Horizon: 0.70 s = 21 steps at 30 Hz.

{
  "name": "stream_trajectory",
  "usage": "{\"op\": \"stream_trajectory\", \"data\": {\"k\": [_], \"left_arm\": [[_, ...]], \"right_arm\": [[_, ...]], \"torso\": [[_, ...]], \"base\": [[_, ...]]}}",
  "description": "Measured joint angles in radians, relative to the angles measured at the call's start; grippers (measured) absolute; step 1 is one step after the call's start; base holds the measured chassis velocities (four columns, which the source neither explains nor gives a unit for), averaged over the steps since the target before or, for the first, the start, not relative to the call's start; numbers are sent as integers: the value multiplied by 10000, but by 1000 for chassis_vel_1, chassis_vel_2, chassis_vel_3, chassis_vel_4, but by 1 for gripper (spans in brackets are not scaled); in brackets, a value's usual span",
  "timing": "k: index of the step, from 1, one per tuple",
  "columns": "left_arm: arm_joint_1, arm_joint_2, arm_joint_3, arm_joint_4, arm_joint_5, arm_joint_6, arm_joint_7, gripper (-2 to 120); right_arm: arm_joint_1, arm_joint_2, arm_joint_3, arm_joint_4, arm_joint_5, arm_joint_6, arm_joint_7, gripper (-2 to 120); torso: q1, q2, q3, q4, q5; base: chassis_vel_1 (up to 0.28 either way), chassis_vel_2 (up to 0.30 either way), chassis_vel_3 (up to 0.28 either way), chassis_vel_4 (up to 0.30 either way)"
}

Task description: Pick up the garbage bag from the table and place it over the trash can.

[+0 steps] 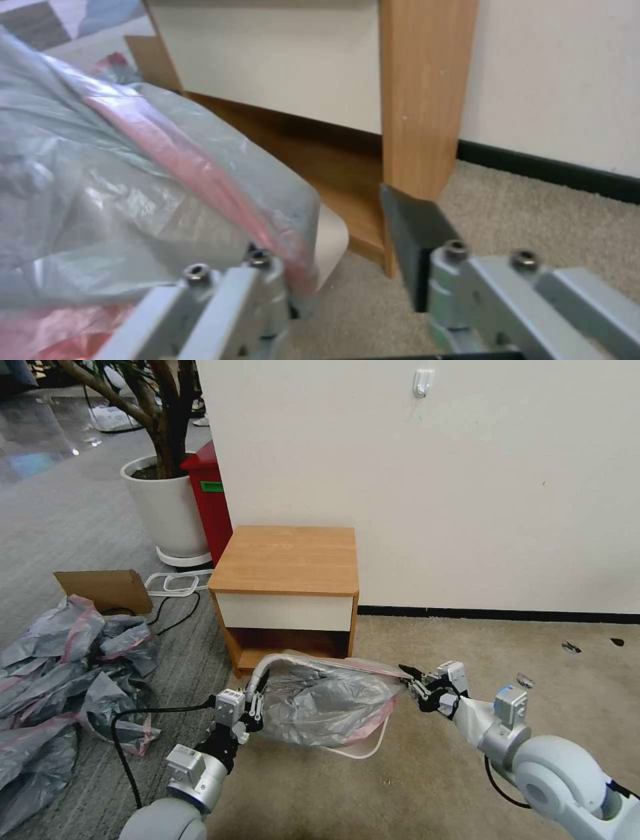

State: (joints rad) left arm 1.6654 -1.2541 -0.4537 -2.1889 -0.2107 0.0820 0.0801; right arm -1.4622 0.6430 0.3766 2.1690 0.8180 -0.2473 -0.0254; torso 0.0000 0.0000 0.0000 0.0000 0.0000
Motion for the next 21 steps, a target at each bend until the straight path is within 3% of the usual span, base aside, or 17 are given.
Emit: {"op": "stream_trajectory", "data": {"k": [6,7,12,18,21], "left_arm": [[-137,-93,-51,242,-142,206,-225,4],[-137,-93,-51,242,-142,206,-225,4],[-179,-189,-16,382,-182,300,-331,4],[-169,-237,-16,355,-171,321,-349,4],[-75,-291,26,194,-159,311,-350,4]], "right_arm": [[-564,-440,627,614,190,-32,-178,59],[-564,-440,627,614,190,-32,-178,59],[-723,-393,802,936,258,-27,-155,82],[-802,-471,919,905,523,69,-668,98],[-532,-460,763,871,1599,-32,-416,100]], "torso": [[1,0,0,0,-1],[1,0,0,0,-1],[1,0,0,0,0],[0,0,0,-1,-1],[1,0,0,1,-1]], "base": [[0,0,0,0],[0,0,0,0],[0,0,0,0],[0,0,0,0],[0,0,0,0]]}}
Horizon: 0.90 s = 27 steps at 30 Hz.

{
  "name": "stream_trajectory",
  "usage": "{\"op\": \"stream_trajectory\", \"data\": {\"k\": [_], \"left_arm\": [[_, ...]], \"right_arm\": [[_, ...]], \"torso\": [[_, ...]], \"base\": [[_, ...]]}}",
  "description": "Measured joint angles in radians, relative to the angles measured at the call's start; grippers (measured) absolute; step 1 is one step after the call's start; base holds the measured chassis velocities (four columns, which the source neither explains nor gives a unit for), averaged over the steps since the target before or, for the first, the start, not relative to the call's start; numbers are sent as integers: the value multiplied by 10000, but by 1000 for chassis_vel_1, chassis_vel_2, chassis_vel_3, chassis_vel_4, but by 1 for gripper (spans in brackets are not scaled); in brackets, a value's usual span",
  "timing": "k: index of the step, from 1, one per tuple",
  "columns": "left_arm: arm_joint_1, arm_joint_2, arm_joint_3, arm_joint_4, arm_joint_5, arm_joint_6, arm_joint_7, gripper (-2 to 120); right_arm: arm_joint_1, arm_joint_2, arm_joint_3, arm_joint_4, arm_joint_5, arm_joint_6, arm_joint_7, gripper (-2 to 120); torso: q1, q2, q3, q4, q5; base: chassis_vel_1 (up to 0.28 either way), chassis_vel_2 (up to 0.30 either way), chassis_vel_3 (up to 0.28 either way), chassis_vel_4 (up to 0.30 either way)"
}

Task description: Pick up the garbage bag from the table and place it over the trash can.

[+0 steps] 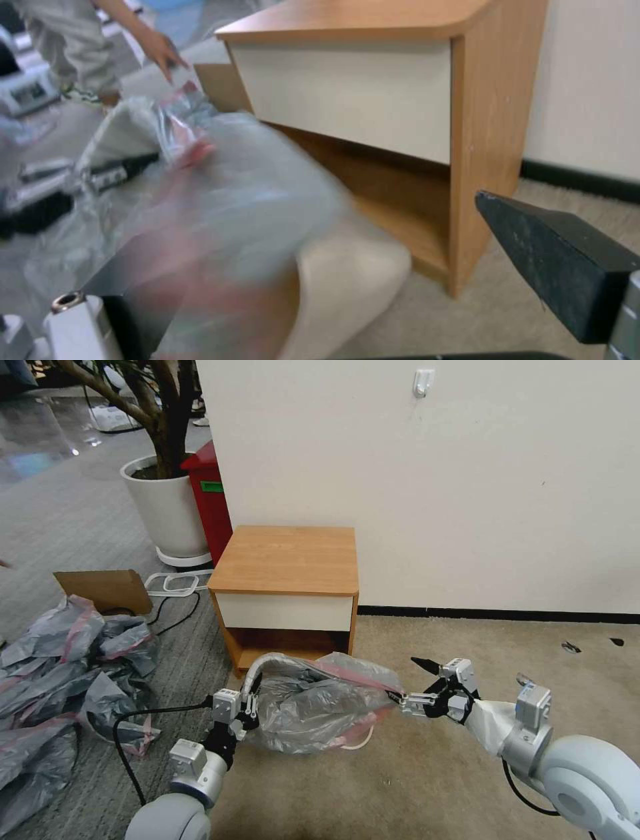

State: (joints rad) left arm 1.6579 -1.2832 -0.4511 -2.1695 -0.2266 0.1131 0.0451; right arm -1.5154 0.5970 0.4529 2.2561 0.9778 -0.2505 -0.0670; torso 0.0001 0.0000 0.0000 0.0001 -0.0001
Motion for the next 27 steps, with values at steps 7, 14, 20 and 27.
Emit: {"op": "stream_trajectory", "data": {"k": [7,14,20,27], "left_arm": [[115,-9,36,-246,1,-184,97,4],[113,-29,116,-314,5,-284,139,4],[221,-28,29,-448,-105,-416,218,4],[198,-52,0,-477,-880,-444,307,4]], "right_arm": [[166,15,-11,139,786,-2007,2730,100],[238,-243,169,285,1314,-3278,2927,100],[324,-330,242,285,1531,-3469,2722,100],[247,-23,375,-117,1183,-3365,2231,100]], "torso": [[0,0,0,-1,2],[0,0,0,-1,1],[0,0,0,0,1],[-1,0,0,-1,1]], "base": [[0,0,0,0],[0,0,0,0],[0,0,0,0],[0,0,0,0]]}}
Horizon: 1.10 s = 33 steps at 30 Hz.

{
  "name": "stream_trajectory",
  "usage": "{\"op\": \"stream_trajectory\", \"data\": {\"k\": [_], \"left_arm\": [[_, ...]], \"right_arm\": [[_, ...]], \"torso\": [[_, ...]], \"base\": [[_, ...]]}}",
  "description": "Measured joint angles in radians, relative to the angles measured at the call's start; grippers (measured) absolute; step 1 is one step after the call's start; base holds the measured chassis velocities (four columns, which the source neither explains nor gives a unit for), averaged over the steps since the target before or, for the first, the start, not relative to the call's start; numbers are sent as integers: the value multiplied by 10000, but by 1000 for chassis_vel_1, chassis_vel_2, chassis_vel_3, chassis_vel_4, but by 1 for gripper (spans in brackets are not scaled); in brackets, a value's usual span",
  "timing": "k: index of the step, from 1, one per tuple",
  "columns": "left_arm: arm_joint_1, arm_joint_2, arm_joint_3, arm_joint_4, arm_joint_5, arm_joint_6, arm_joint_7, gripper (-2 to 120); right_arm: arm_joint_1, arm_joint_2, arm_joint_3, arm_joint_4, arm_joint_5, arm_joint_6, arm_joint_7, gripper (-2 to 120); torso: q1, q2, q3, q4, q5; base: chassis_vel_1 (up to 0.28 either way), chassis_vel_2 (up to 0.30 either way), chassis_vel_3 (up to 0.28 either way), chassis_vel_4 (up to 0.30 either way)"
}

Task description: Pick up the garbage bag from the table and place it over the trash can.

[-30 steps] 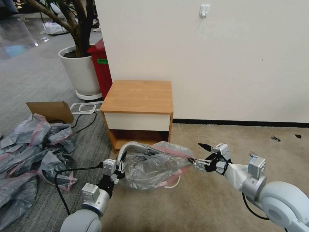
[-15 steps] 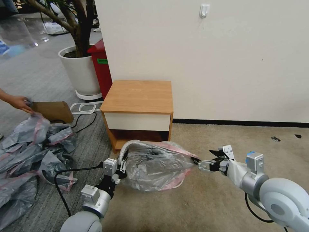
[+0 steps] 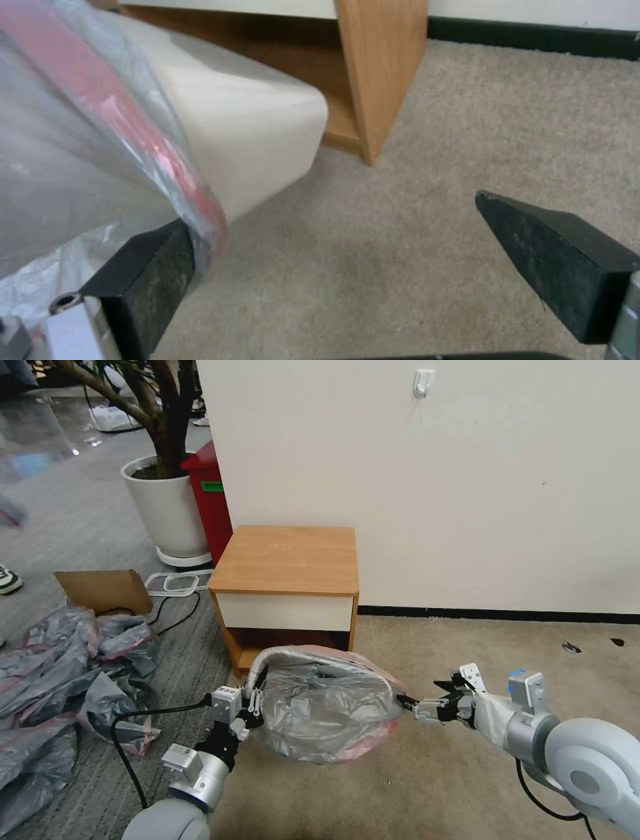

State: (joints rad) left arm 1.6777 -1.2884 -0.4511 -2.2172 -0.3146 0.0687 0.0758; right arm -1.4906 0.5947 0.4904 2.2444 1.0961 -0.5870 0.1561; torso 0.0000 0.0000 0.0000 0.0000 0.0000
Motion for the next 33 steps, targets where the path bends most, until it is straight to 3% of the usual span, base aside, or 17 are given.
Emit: {"op": "stream_trajectory", "data": {"k": [8,9,12,17,21,24,28,33], "left_arm": [[1,-31,-50,0,-987,358,-220,4],[-64,-60,-99,-14,-1853,766,-598,4],[-180,-171,-146,-42,-2498,1323,-1092,4],[-251,-289,-176,18,-2682,1682,-1497,4],[-331,-503,-203,60,-3107,2255,-2144,4],[-352,-588,-202,61,-3308,2364,-2280,4],[-399,-679,-189,37,-3772,2523,-2505,4],[-423,-739,-232,-98,-4290,2624,-2637,4]], "right_arm": [[-158,430,294,-154,-302,123,-219,100],[-350,807,496,-83,-534,203,-334,100],[-500,1569,671,53,-377,342,-131,100],[-750,2289,833,218,-55,445,56,100],[-1403,3710,1327,795,434,942,570,100],[-1668,4316,1439,1013,606,1148,578,100],[-2465,5649,1311,1153,608,1757,-341,100],[-2979,7061,564,544,-194,3521,-2035,100]], "torso": [[0,0,0,0,1],[1,0,0,0,-1],[0,0,0,0,-1],[1,0,0,1,-1],[0,0,0,2,-2],[0,0,0,1,-2],[0,0,0,-1,-2],[0,0,-1,-1,-2]], "base": [[0,0,0,0],[0,0,0,0],[0,0,0,0],[0,0,0,0],[0,0,0,0],[0,0,0,0],[0,0,0,0],[0,0,0,0]]}}
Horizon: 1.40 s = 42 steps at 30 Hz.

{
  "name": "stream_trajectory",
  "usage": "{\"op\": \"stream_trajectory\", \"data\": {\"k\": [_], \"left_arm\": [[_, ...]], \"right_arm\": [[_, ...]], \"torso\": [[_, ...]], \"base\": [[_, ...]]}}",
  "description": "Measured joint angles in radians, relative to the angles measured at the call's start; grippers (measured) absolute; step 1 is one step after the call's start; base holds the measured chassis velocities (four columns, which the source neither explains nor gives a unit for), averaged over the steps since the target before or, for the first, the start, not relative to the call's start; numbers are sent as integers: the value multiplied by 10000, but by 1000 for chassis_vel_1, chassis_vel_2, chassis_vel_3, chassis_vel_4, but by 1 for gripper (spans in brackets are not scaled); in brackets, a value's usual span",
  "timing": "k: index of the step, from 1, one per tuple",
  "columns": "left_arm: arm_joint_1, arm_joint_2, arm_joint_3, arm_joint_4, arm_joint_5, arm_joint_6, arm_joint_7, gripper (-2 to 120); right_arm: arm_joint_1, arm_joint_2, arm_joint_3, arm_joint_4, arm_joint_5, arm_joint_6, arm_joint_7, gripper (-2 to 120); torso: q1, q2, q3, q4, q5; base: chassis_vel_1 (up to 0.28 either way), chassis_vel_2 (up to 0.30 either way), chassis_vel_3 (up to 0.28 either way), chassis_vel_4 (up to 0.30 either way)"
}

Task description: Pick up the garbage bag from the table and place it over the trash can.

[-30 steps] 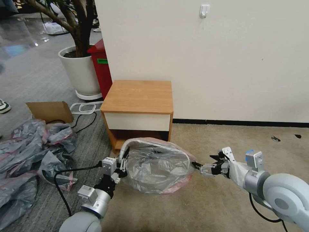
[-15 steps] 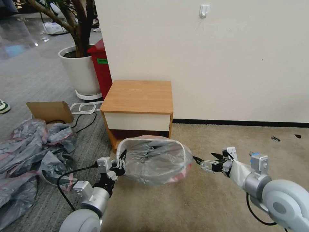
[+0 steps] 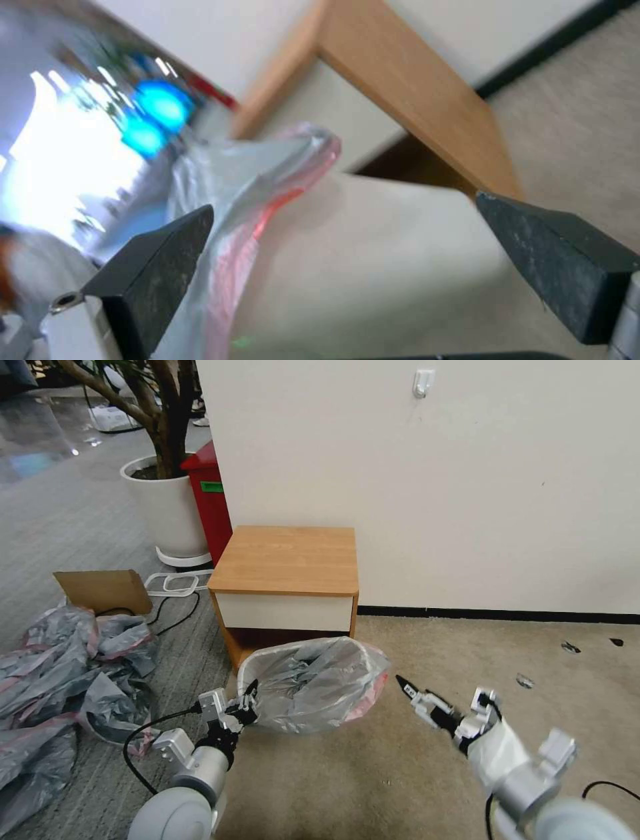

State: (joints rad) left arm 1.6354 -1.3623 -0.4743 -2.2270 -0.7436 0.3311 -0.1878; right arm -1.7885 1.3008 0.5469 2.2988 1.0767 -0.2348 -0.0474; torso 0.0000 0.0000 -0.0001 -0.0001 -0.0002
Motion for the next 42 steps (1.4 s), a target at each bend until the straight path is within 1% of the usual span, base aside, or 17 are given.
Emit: {"op": "stream_trajectory", "data": {"k": [1,2,3,5,14,15,16,20,26,28,30,33,34,35,36,37,42], "left_arm": [[0,-18,-6,-22,-54,7,-6,4],[0,-66,-22,-62,-169,23,-18,4],[0,-66,-22,-62,-169,23,-18,4],[3,-156,-38,-83,-286,32,-32,4],[-21,-292,-62,-11,-388,33,-36,4],[-32,-315,-59,8,-390,32,-35,4],[-38,-356,-41,35,-390,33,-36,4],[-36,-412,-16,71,-389,33,-33,4],[-36,-420,-12,140,-378,29,-25,4],[-36,-423,0,168,-366,28,-21,4],[-34,-433,13,176,-362,26,-19,4],[-24,-463,38,183,-363,23,-12,4],[-24,-463,38,183,-363,23,-12,4],[-19,-472,43,183,-364,23,-12,4],[-16,-474,46,183,-364,23,-11,4],[-12,-480,50,176,-365,23,-10,4],[-1,-484,55,138,-365,22,-5,4]], "right_arm": [[18,111,-59,-66,-3,150,-109,100],[137,471,-224,-267,94,540,-422,100],[137,471,-224,-267,94,540,-422,100],[340,990,-422,-564,419,916,-748,100],[348,1821,-842,-1099,480,1496,-1287,98],[351,1936,-909,-1137,404,1533,-1335,96],[381,2082,-1042,-1161,280,1577,-1409,92],[427,2240,-1207,-1158,138,1597,-1438,86],[475,2420,-1408,-1099,-80,1606,-1439,83],[496,2507,-1483,-1061,-162,1606,-1437,74],[498,2535,-1522,-1057,-217,1609,-1434,71],[488,2571,-1622,-1057,-360,1628,-1434,58],[488,2571,-1622,-1057,-360,1628,-1434,58],[473,2583,-1657,-1057,-412,1633,-1440,51],[471,2587,-1664,-1057,-423,1635,-1441,51],[470,2597,-1687,-1059,-462,1642,-1444,43],[464,2621,-1746,-1059,-537,1699,-1457,37]], "torso": [[0,0,0,0,-1],[0,0,0,0,0],[0,0,0,0,0],[0,0,1,3,0],[0,0,1,2,0],[0,0,0,1,0],[0,0,1,1,0],[0,0,1,1,0],[0,0,0,1,1],[0,0,1,1,1],[0,0,1,1,1],[0,0,1,1,1],[0,0,1,1,1],[0,0,1,1,2],[0,0,1,1,2],[0,0,1,1,2],[0,0,1,1,2]], "base": [[0,0,0,0],[0,0,0,0],[0,0,0,0],[0,0,0,0],[0,0,0,0],[0,0,0,0],[0,0,0,0],[0,0,0,0],[0,0,0,0],[0,0,0,0],[0,0,0,0],[0,0,0,0],[0,0,0,0],[0,0,0,0],[0,0,0,0],[0,0,0,0],[0,0,0,0]]}}
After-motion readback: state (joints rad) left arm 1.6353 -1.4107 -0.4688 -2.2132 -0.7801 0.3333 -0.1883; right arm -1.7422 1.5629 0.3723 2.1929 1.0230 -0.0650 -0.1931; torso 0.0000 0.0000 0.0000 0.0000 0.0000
